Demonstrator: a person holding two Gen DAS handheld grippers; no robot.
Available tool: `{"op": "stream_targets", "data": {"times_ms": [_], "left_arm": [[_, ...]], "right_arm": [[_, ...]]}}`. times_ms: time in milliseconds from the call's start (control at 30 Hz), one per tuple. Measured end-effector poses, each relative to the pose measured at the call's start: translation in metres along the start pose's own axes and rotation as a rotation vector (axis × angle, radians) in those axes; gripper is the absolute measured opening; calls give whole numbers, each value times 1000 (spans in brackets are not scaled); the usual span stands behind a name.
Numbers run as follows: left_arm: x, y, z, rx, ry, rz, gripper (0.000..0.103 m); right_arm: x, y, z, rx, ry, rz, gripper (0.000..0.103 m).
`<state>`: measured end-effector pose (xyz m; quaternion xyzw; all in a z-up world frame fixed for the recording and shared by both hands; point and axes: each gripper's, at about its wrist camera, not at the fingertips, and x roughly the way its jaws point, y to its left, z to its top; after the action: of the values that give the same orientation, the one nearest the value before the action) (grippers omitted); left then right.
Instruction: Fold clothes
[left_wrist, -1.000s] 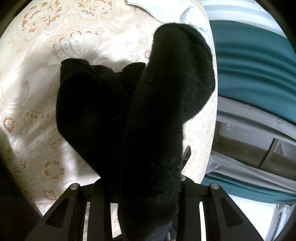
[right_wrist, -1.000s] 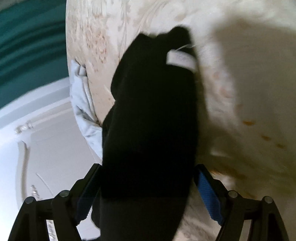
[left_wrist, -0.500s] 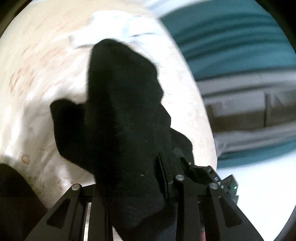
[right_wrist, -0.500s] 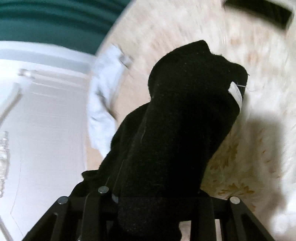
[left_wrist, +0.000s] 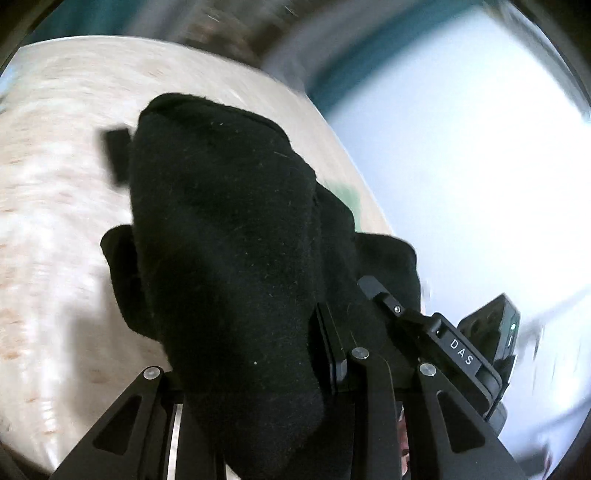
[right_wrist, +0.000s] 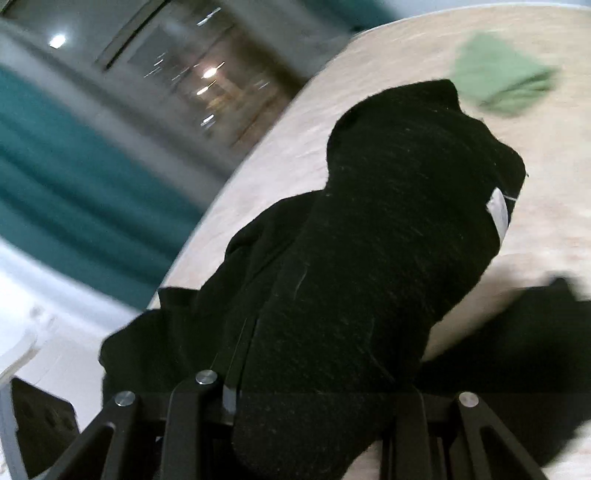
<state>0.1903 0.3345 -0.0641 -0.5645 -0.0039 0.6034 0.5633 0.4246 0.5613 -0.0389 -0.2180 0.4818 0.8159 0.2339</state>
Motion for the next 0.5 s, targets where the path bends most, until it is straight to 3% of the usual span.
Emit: {"op": "stream_targets", "data": {"times_ms": [133, 267, 333, 400, 433, 500], "left_arm": [[69, -15, -38, 57, 185, 34, 28], [111, 11, -71, 45, 334, 142, 30], [117, 38, -81, -35, 372, 167, 41], [113, 60, -86, -102, 382, 165, 50], [109, 66, -87, -117, 385, 147, 50], [98, 71, -87, -111, 375, 144, 51]], "right_arm": [[-27, -73, -17, 73, -49, -140, 30], [-3, -150, -53, 284, 85, -218, 33], [11, -153, -66, 306, 106, -226, 39], [22, -144, -67, 245, 146, -236, 48], [27, -139, -66, 208, 172, -243, 56], [32, -134, -60, 173, 233, -254, 58]]}}
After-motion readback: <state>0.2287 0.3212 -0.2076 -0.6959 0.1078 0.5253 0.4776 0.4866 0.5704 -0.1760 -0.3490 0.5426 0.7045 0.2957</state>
